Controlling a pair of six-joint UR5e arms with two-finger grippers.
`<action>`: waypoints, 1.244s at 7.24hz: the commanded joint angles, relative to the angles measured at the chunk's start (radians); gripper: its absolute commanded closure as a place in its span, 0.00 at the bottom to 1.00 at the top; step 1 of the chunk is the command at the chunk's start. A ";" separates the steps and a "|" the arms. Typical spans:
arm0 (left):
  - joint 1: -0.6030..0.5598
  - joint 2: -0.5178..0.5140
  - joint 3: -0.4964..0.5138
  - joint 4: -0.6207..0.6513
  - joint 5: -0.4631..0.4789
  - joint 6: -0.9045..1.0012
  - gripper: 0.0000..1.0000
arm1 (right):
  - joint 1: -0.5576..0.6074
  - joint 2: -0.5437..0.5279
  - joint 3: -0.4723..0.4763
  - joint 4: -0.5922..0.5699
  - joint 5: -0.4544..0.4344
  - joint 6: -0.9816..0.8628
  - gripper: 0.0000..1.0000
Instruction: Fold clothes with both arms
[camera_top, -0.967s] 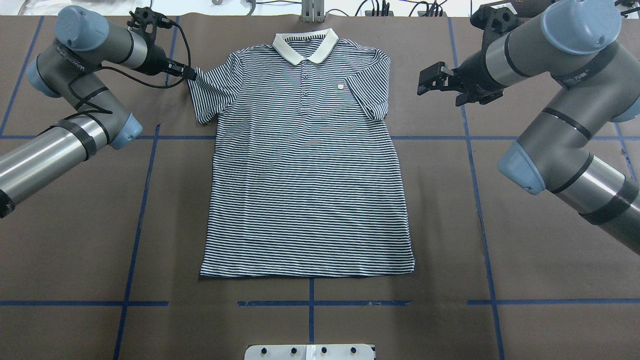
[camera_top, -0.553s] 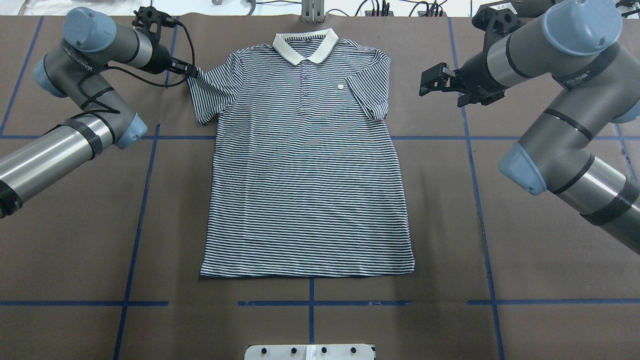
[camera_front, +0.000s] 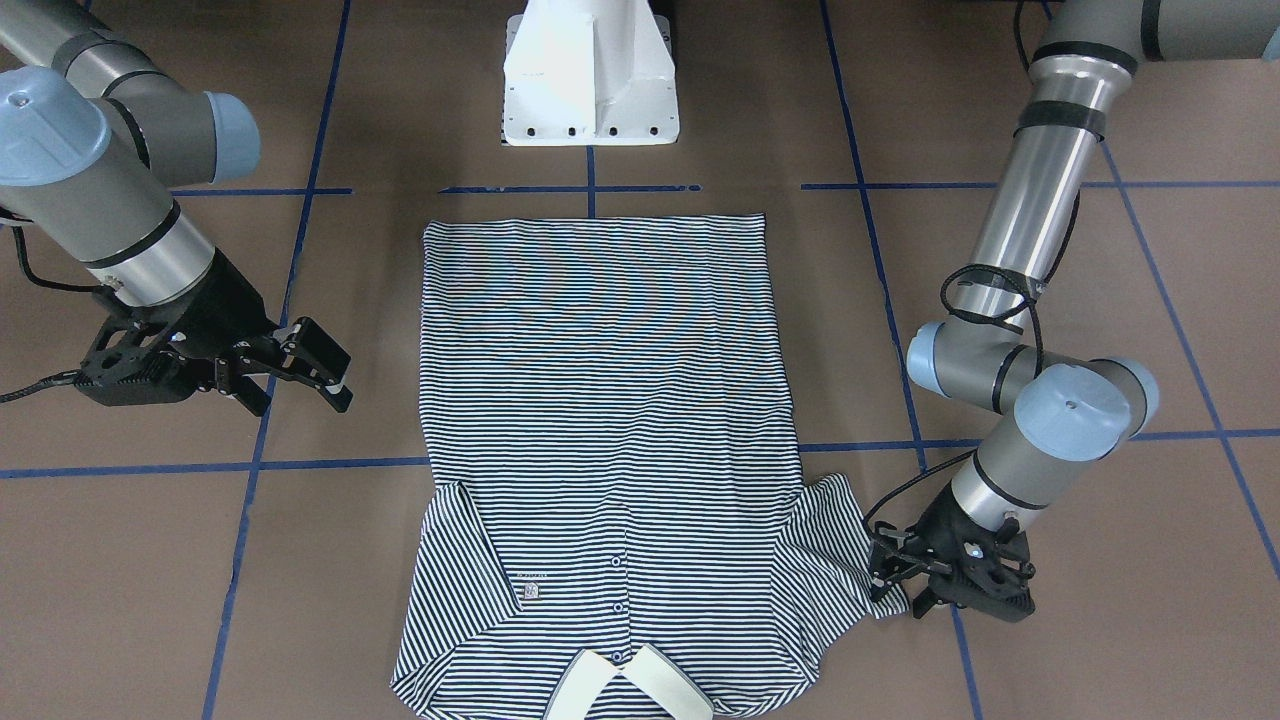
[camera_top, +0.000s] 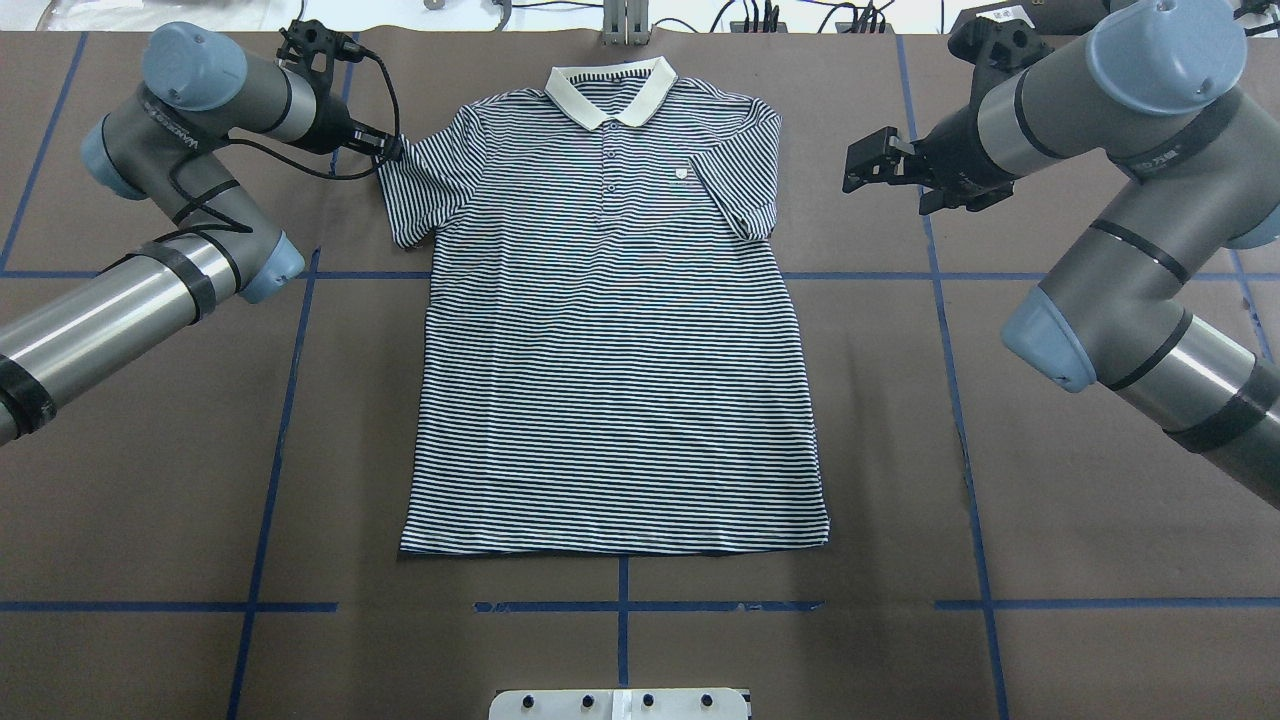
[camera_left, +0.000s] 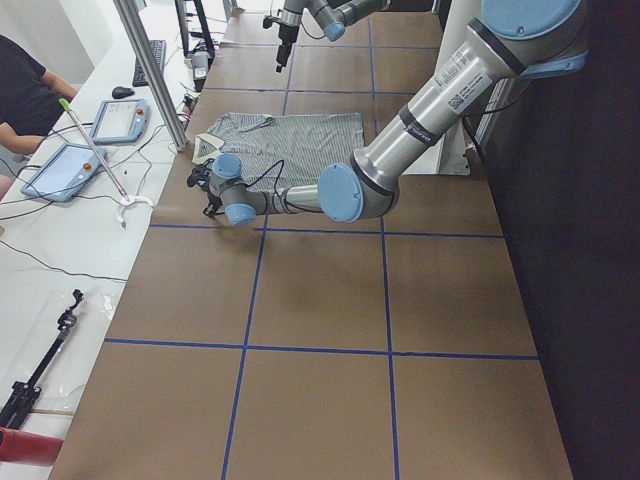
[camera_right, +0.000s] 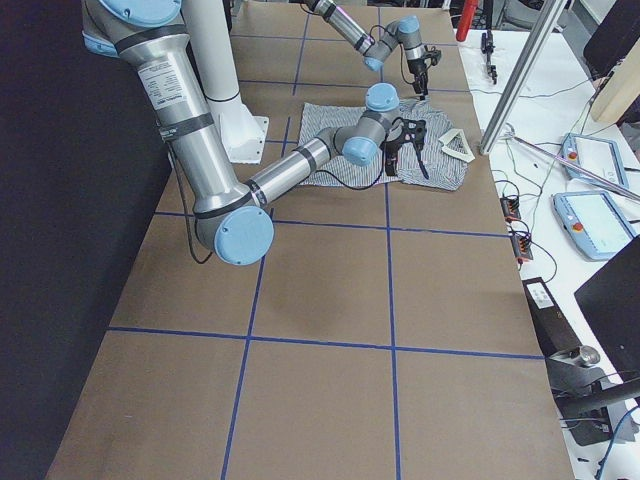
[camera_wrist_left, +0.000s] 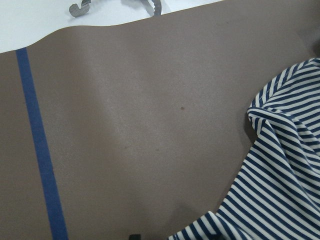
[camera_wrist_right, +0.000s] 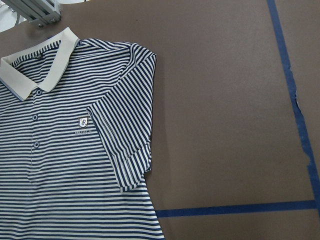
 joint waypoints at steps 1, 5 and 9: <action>0.002 -0.001 0.001 -0.001 0.001 0.000 1.00 | 0.000 -0.001 0.000 0.000 -0.002 0.000 0.00; -0.021 0.090 -0.241 0.015 -0.013 -0.012 1.00 | -0.001 -0.008 -0.008 0.024 -0.007 0.006 0.00; 0.140 0.015 -0.371 0.268 0.136 -0.221 1.00 | -0.003 -0.028 -0.026 0.049 -0.008 0.002 0.00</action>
